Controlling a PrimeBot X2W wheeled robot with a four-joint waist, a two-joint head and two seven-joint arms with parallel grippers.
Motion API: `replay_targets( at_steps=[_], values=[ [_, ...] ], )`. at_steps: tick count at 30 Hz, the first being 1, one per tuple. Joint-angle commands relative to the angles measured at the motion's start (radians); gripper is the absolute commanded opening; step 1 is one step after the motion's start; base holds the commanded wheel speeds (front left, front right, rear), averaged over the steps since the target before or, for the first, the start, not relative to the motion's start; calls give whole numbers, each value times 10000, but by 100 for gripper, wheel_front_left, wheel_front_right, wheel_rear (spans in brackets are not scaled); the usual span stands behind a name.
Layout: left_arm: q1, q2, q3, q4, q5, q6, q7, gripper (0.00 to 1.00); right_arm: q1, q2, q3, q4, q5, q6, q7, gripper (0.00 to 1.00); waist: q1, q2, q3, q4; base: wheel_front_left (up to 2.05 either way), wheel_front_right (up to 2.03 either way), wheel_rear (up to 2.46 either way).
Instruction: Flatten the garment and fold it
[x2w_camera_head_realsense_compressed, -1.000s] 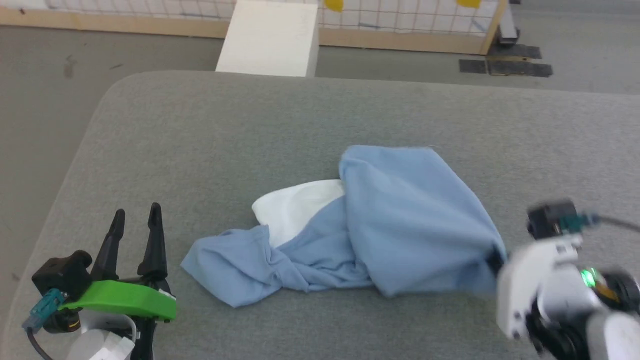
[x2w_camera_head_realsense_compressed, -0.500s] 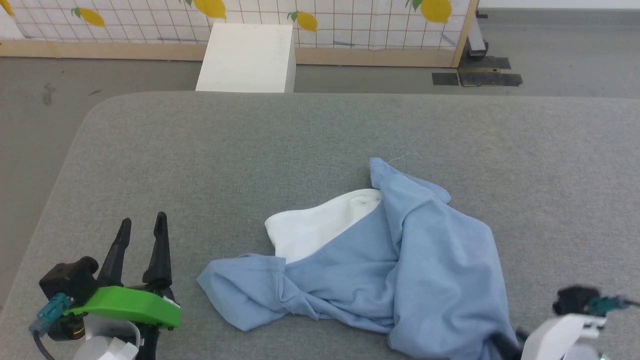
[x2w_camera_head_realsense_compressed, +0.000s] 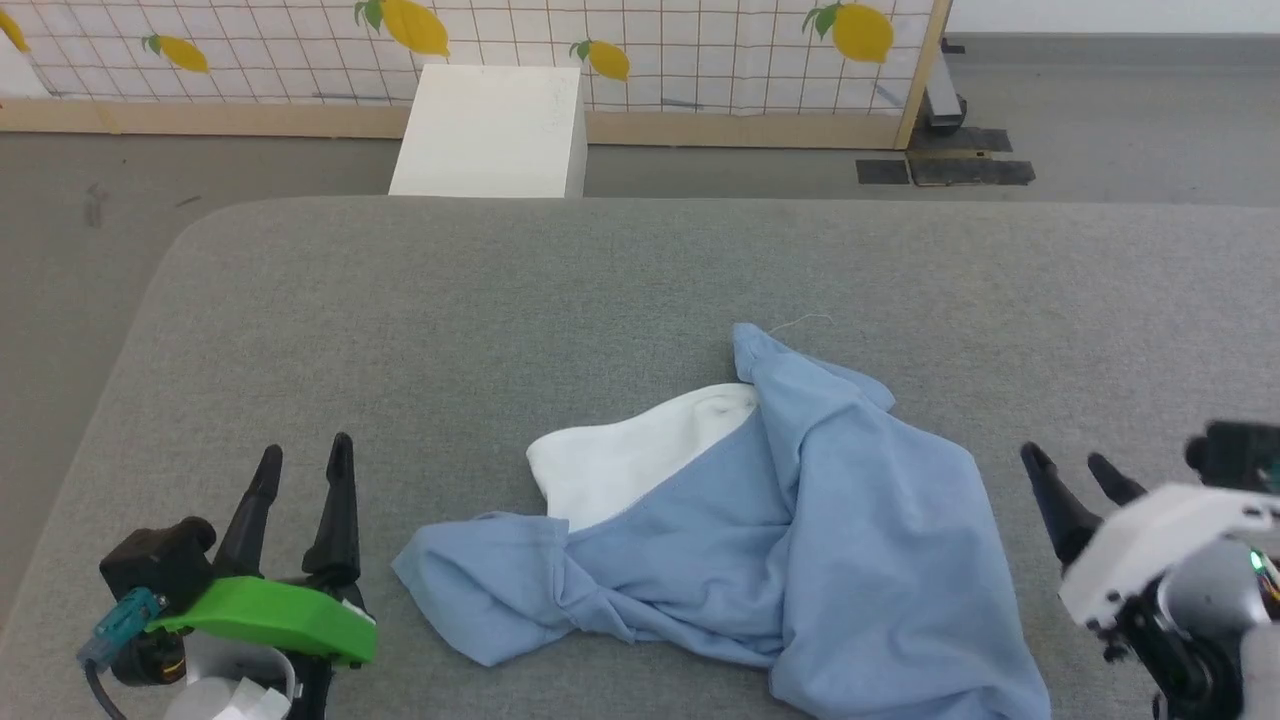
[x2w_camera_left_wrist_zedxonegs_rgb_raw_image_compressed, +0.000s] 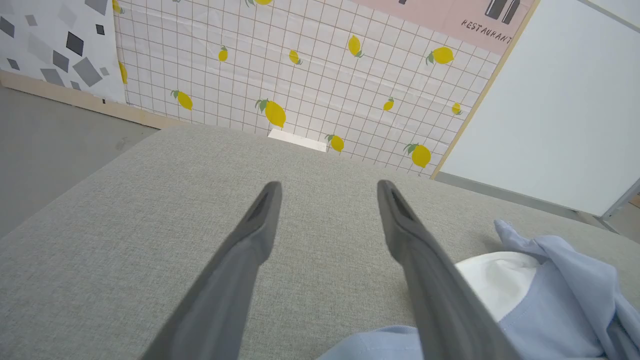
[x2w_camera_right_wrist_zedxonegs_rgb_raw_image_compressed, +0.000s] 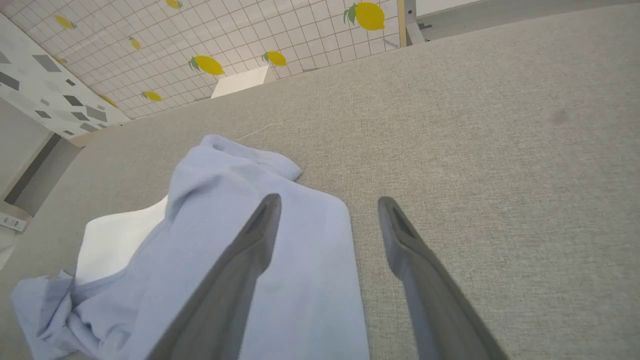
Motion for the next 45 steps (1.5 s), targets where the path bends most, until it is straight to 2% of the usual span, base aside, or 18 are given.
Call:
replay_targets(
  at_steps=[1, 7, 14, 19, 25, 26, 27, 28, 35, 40, 45],
  values=[
    [62, 31, -40, -54, 21, 16, 21, 100, -480, 5, 100, 132, -257, -13, 234, 100, 0, 37, 109, 29, 0, 0, 0],
    [-322, 181, -87, -352, -14, -43, -5, 100, -2183, -25, 1026, 875, -2164, -13, 2034, 100, 0, 37, 878, 246, 0, 0, 0],
    [-874, 385, -150, -526, -222, -163, -106, 100, -3669, -693, 2197, 2162, -3467, -13, 3698, 100, 0, 37, 2025, 694, 0, 0, 0],
    [-1116, 481, -238, -415, -317, -220, -205, 100, -3909, -904, 2864, 2986, -3604, -13, 4445, 100, 0, 37, 2393, 920, 0, 0, 0],
    [-1180, 552, -267, -231, -386, -251, -295, 100, -3650, -939, 3475, 3365, -2973, -13, 5368, 100, 0, 37, 2387, 941, 0, 0, 0],
    [-1175, 556, -262, -189, -393, -254, -306, 100, -3619, -951, 3491, 3350, -2858, -13, 5456, 47, 0, 37, 2327, 905, 0, 0, 0],
    [-1168, 556, -268, -162, -392, -256, -313, 100, -3615, -980, 3512, 3295, -2763, -13, 5444, 4, 0, 37, 2272, 872, 0, 0, 0],
    [-1161, 551, -274, -138, -393, -258, -321, 100, -3619, -1016, 3496, 3201, -2664, -13, 5395, 0, 0, 37, 2196, 828, 0, 0, 0],
    [-1023, 534, -333, -84, -329, -235, -346, 100, -3704, -949, 2425, 2035, -2345, -13, 4491, 0, 0, 37, 1597, 417, 0, 0, 0],
    [-882, 499, -401, -136, -286, -149, -330, 100, -3111, -752, 757, 721, -2535, -13, 4015, 0, 0, 37, 1193, 95, 0, 0, 0],
    [-758, 450, -474, -210, -300, -80, -297, 100, -1326, -332, -1219, -520, -2622, -13, 4134, 0, 0, 37, 1050, -142, 0, 0, 0]
  ],
)
